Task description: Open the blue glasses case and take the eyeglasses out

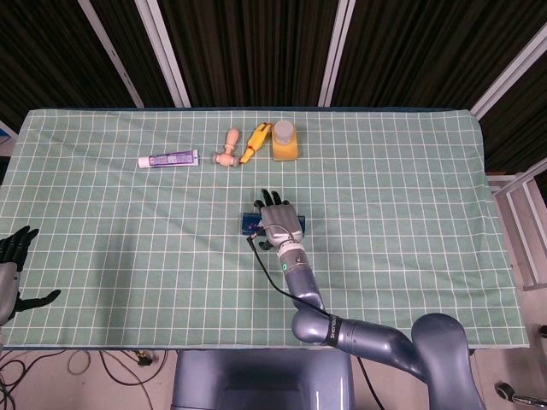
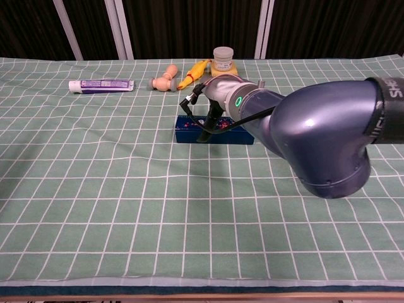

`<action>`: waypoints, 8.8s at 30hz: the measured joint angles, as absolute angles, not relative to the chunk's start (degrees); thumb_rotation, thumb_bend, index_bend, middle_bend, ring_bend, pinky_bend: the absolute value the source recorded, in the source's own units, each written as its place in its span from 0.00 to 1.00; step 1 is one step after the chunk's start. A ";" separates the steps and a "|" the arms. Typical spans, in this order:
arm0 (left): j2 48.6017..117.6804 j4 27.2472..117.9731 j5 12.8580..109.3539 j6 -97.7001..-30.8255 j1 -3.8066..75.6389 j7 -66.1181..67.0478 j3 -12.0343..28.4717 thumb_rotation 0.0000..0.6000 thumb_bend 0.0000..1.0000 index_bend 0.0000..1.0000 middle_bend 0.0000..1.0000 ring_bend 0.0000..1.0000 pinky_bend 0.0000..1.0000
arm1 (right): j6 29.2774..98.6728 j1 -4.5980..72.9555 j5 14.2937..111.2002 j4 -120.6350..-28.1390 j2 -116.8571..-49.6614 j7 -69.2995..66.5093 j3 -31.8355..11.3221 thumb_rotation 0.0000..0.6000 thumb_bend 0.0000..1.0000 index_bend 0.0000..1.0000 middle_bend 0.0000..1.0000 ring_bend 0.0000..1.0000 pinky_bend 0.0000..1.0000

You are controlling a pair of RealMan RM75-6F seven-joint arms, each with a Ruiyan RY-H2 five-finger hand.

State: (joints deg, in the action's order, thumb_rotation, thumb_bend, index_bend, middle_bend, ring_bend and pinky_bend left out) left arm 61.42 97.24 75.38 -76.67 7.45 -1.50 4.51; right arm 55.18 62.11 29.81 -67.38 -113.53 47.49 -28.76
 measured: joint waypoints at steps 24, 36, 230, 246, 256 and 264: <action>61.02 97.73 74.18 -75.49 7.82 -2.12 4.65 1.00 0.00 0.00 0.00 0.00 0.00 | 52.38 65.78 27.76 -60.86 -116.16 45.18 -26.53 1.00 0.44 0.26 0.00 0.00 0.24; 60.91 97.85 74.25 -75.59 7.75 -2.45 4.61 1.00 0.00 0.00 0.00 0.00 0.00 | 53.66 66.93 25.99 -62.48 -116.43 46.09 -26.61 1.00 0.51 0.26 0.00 0.00 0.24; 60.21 98.69 73.00 -76.43 6.89 -3.79 5.14 1.00 0.00 0.00 0.00 0.00 0.00 | 68.99 55.97 0.79 -83.52 -84.79 57.82 -17.28 1.00 0.39 0.38 0.94 0.99 0.91; 61.07 98.70 71.90 -76.34 7.19 -1.17 5.32 1.00 0.00 0.00 0.00 0.00 0.00 | 61.58 55.08 -11.46 -75.98 -85.64 61.57 -21.52 1.00 0.39 0.38 0.94 0.99 0.91; 60.89 98.86 72.02 -76.30 7.11 -1.59 5.28 1.00 0.00 0.00 0.00 0.00 0.00 | 60.81 54.89 -12.52 -78.25 -85.23 62.29 -22.15 1.00 0.39 0.38 0.94 0.99 0.91; 60.68 98.93 72.43 -76.40 6.98 -2.11 5.17 1.00 0.00 0.00 0.00 0.00 0.00 | 61.30 54.38 -10.80 -83.83 -84.27 60.70 -22.21 1.00 0.40 0.42 0.94 0.99 0.91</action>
State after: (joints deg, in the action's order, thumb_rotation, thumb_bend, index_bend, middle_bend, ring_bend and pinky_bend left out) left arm 60.68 98.93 72.43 -76.40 6.98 -2.11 5.17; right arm 61.30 54.38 -10.80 -83.83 -84.27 60.70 -22.21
